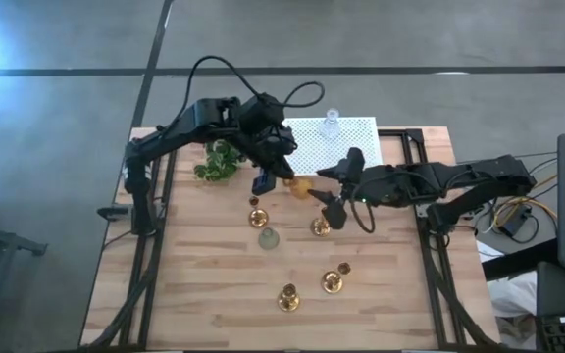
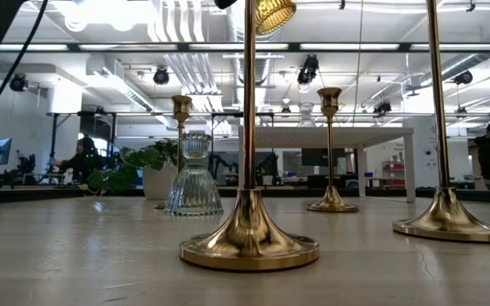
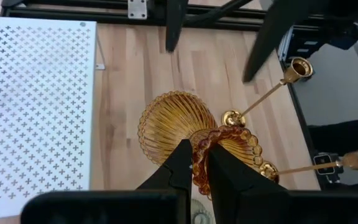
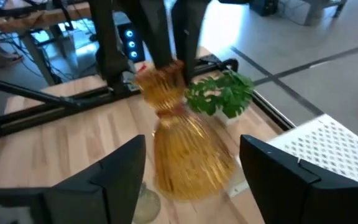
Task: Pick & Place candle stick holders
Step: Put the yellow glass candle holder on the shelf
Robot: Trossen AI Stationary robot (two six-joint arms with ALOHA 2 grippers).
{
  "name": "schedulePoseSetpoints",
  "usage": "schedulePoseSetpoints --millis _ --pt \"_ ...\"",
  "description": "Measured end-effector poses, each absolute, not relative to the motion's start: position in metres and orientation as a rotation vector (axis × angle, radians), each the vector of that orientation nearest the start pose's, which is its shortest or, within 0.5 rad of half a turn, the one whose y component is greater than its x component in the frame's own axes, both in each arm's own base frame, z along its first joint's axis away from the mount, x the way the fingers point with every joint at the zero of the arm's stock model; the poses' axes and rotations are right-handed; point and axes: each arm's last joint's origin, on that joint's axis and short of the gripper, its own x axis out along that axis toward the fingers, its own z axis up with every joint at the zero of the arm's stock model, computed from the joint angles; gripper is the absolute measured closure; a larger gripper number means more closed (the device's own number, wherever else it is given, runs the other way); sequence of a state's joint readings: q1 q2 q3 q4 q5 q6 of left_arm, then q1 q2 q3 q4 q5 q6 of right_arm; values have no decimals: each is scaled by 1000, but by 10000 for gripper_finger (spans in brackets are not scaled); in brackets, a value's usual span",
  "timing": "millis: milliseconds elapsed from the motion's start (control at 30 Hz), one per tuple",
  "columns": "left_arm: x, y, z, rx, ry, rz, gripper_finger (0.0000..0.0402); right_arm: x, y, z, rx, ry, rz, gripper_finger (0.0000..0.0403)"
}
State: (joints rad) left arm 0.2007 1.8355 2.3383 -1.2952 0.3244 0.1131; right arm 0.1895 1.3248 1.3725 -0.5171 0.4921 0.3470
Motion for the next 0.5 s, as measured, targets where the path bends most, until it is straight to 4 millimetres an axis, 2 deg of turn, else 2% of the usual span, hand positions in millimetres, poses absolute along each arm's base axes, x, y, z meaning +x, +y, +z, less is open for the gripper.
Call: schedulePoseSetpoints --millis 233,500 --pt "337 62 464 -100 726 -154 372 309 33 386 120 444 -326 137" --pt "336 61 464 -104 733 -153 372 339 27 392 63 543 -348 159"
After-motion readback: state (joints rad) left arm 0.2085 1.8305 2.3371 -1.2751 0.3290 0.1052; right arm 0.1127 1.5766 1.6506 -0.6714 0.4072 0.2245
